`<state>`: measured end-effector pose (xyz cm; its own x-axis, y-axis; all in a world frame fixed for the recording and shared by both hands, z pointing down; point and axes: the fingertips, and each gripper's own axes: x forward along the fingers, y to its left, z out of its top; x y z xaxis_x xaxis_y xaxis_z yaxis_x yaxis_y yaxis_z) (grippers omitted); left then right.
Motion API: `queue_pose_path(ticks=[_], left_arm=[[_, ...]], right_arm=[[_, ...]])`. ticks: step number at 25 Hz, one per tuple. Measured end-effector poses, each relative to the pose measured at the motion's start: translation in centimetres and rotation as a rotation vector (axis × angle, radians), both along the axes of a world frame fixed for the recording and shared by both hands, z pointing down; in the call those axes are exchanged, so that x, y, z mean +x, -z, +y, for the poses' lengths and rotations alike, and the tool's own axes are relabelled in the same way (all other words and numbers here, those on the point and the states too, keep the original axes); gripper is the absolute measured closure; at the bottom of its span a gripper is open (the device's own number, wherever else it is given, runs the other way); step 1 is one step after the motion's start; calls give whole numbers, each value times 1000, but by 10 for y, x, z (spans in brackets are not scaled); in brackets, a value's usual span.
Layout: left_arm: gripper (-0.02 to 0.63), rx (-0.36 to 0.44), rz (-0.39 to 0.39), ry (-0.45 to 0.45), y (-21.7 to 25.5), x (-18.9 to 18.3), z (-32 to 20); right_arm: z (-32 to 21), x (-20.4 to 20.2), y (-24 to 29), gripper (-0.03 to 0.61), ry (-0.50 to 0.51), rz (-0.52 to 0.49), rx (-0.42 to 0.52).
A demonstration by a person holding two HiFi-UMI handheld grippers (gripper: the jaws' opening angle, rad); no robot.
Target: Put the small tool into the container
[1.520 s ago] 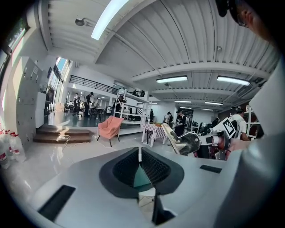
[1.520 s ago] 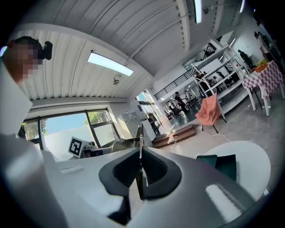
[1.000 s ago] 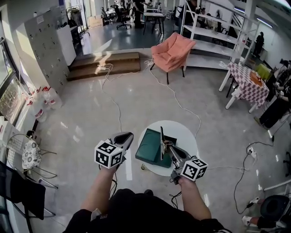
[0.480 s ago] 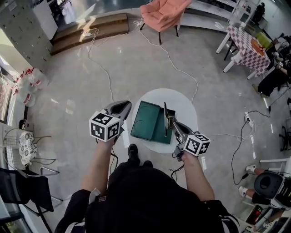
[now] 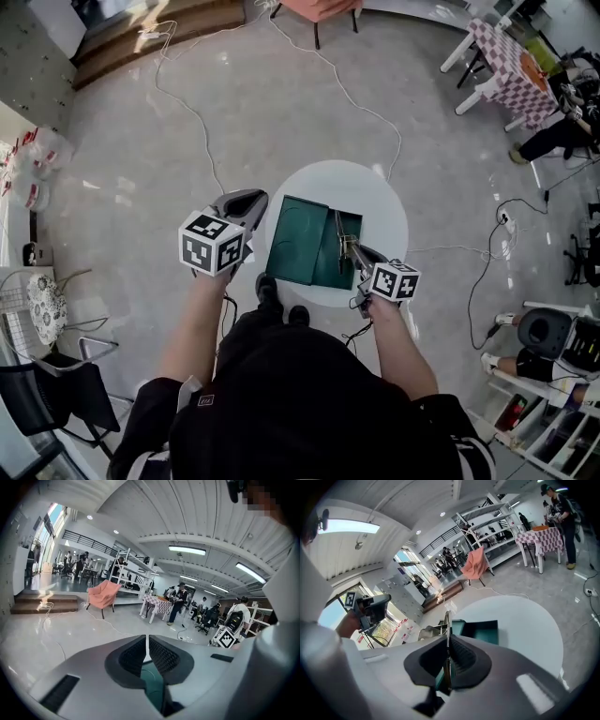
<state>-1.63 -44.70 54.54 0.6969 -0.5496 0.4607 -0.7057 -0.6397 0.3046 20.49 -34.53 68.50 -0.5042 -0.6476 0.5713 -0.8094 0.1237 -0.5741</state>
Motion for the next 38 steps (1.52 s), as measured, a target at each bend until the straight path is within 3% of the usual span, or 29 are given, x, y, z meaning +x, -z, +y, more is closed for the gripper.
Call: queue_pose_path(ticks=[7,13,20,25,30,38], left_arm=[[589,-65,-14,-70,-26,10,-6],[589,-102,-24,-130,-42,25,6],[589,-119,-33,-129,-49,16,9],[589,-128,-36,-114,-50,11,11],[589,-141,-33,-94,-53,7,17],[589,-122,-38,-80,-42,8,24]], right_arm=[[7,7,-51,564,-47,64,-112],[6,12,-75,561,-59,164,-153],[3,16,-108,561,13,429,-201],[-7,18,-118,555,93,550,-180],[-6,-3,-121,527,198,583,-150],[1,-27,-127,483,265,540,-135]])
